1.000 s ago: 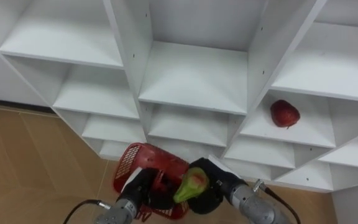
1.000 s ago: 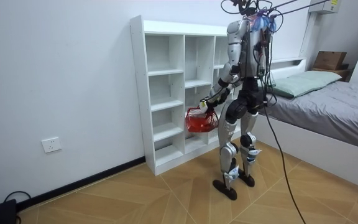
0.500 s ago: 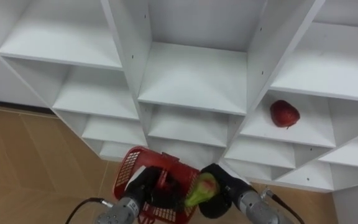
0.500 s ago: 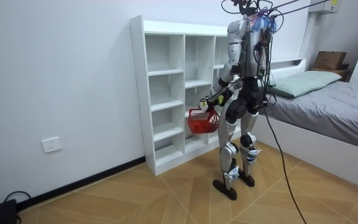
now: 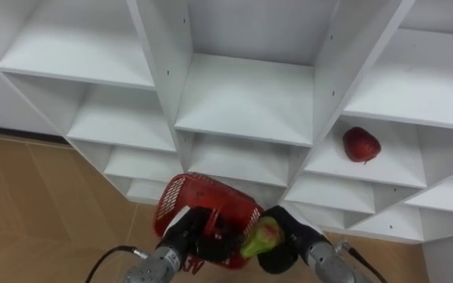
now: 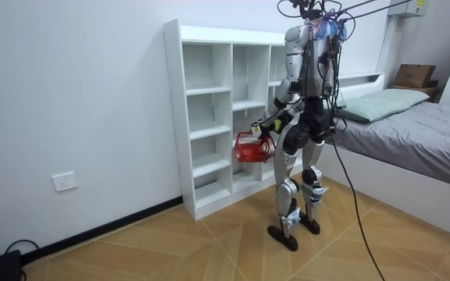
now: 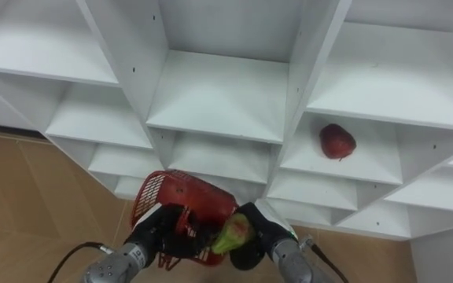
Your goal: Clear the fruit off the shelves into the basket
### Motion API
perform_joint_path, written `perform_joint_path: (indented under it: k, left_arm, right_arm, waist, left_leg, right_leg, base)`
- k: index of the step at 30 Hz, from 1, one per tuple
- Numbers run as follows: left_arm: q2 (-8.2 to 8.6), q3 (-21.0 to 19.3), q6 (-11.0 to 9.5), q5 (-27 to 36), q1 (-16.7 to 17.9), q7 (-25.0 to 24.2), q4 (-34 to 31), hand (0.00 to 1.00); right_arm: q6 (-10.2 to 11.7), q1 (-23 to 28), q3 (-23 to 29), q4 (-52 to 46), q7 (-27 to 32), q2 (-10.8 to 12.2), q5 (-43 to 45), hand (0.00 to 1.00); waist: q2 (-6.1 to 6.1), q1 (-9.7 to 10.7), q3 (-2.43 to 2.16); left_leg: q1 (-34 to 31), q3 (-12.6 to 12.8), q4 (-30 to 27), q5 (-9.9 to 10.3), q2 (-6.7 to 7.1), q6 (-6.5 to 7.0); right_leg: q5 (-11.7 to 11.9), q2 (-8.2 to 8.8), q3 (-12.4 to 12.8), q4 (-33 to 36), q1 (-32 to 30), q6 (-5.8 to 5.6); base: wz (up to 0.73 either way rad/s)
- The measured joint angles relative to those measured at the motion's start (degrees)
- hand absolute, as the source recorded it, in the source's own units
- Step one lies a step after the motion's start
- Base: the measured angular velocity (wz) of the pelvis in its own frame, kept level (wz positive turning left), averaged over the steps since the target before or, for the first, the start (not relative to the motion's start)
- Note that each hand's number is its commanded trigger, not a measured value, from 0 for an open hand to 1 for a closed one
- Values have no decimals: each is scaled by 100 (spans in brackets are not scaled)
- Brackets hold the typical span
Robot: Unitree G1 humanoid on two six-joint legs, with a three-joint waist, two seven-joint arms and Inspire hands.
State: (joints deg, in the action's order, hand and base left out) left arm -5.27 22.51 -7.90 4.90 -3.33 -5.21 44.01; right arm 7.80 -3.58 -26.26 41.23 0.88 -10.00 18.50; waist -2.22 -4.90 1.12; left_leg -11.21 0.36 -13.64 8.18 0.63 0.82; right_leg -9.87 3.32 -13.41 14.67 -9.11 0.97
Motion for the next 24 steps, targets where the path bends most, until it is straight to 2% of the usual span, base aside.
perform_joint_path:
  k: [9,24]
  left_arm:
    - [-75,98,0,0,24,-2,334,100]
    - [-65,89,0,2,37,-9,261,100]
  right_arm:
    - [0,-1,11,3,298,-13,2,100]
    - [35,-6,15,2,715,16,6,100]
  waist:
    - [-4,8,2]
    - [-21,34,0]
  left_leg:
    - [33,27,1,0,-1,1]
    - [-6,30,-21,-1,-1,1]
  right_leg:
    - [-2,3,21,14,13,-2]
    - [-4,10,26,-2,-6,-5]
  base:
    - [0]
    - [0]
